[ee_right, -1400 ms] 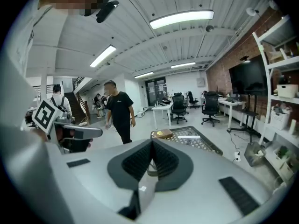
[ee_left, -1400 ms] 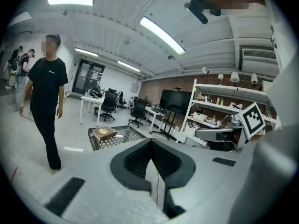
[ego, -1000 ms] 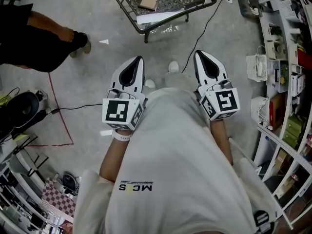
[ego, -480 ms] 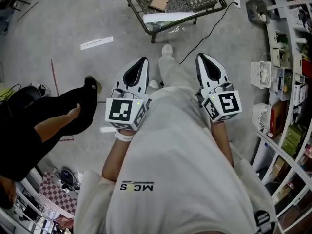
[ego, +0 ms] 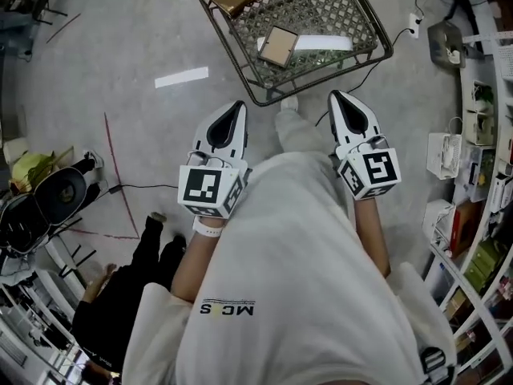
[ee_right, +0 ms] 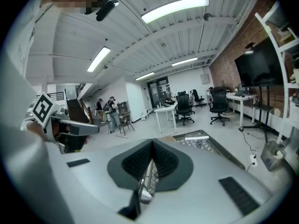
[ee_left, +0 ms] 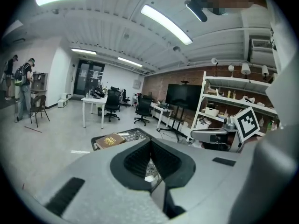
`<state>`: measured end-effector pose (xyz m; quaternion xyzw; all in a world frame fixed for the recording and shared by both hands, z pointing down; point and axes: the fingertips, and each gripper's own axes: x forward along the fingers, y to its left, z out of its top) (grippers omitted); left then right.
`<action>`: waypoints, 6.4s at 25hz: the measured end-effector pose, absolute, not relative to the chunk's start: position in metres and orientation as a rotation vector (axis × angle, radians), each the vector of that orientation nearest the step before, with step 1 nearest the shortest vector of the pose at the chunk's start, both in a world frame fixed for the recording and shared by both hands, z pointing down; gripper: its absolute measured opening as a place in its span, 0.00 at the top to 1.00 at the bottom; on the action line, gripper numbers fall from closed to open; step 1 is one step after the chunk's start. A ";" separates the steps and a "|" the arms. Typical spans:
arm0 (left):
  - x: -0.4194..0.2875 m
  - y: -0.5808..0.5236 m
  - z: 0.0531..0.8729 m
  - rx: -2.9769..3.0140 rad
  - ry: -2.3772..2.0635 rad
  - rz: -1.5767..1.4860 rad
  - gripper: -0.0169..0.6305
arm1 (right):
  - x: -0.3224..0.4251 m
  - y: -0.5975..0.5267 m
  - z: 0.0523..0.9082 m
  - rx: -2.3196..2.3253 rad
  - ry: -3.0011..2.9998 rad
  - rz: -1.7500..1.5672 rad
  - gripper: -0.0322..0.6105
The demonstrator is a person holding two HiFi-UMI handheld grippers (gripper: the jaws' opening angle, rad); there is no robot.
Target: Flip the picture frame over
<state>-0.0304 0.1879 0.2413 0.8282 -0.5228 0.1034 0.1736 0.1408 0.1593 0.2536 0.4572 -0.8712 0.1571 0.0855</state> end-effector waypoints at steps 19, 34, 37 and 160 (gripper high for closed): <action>-0.038 0.034 0.250 2.267 -1.464 0.388 0.94 | 0.121 0.004 0.278 1.248 -2.542 0.554 0.93; -0.070 0.023 0.285 2.272 -1.342 0.406 0.94 | 0.078 0.007 0.310 1.303 -2.420 0.613 0.92; -0.071 0.017 0.296 2.276 -1.320 0.418 0.94 | 0.072 0.003 0.321 1.307 -2.409 0.631 0.92; -0.148 0.008 0.475 2.086 -1.267 0.489 0.94 | -0.011 -0.015 0.574 1.619 -1.778 1.371 0.87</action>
